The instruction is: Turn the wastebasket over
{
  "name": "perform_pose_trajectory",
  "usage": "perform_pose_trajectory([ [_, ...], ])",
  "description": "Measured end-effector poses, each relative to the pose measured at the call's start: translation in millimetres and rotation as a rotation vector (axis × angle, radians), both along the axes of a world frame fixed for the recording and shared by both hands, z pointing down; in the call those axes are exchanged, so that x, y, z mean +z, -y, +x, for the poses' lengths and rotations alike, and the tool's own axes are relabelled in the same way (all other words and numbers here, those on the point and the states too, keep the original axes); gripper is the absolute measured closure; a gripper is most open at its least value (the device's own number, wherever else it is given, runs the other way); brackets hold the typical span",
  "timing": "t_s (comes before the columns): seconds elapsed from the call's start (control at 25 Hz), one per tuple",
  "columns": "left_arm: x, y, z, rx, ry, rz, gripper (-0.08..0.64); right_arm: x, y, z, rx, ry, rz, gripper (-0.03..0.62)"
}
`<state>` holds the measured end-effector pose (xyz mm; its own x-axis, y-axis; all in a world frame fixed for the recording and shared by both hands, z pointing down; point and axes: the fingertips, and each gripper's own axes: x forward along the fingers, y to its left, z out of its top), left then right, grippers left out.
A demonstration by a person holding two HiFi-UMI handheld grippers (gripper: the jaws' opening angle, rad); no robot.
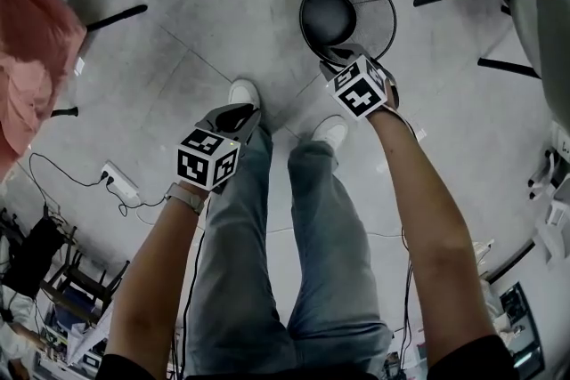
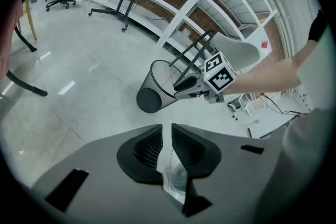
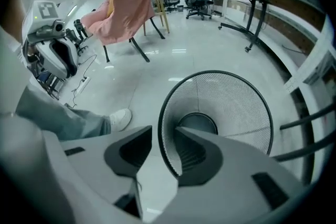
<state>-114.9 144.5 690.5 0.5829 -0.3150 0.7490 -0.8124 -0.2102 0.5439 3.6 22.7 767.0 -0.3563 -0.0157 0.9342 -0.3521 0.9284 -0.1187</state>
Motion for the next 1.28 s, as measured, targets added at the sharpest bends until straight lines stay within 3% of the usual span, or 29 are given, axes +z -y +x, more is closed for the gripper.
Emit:
perform_pose_trajectory([
  [0.16,-4,5,2,0.006,-0.005,0.013,0.500,-14,4,-4,0.075,0.054,0.027,0.460],
  [0.36,-32,19,13,0.003,-0.065,0.052,0.500,-57,13,-7,0.273,0.223,0.009,0.465],
  [0.6,-110,66,32,0.050,-0.156,0.196,0.517,-157,40,1,0.539,0.458,0.023,0.578],
  [0.68,-146,79,38,0.047,-0.189,0.242,0.537,-195,41,7,0.600,0.519,0.030,0.581],
  [1.04,-304,108,65,0.070,-0.257,0.411,0.546,-364,23,30,0.736,0.703,0.103,0.583],
  [1.28,-418,108,82,0.089,-0.301,0.535,0.546,-489,10,40,0.755,0.837,0.198,0.583],
])
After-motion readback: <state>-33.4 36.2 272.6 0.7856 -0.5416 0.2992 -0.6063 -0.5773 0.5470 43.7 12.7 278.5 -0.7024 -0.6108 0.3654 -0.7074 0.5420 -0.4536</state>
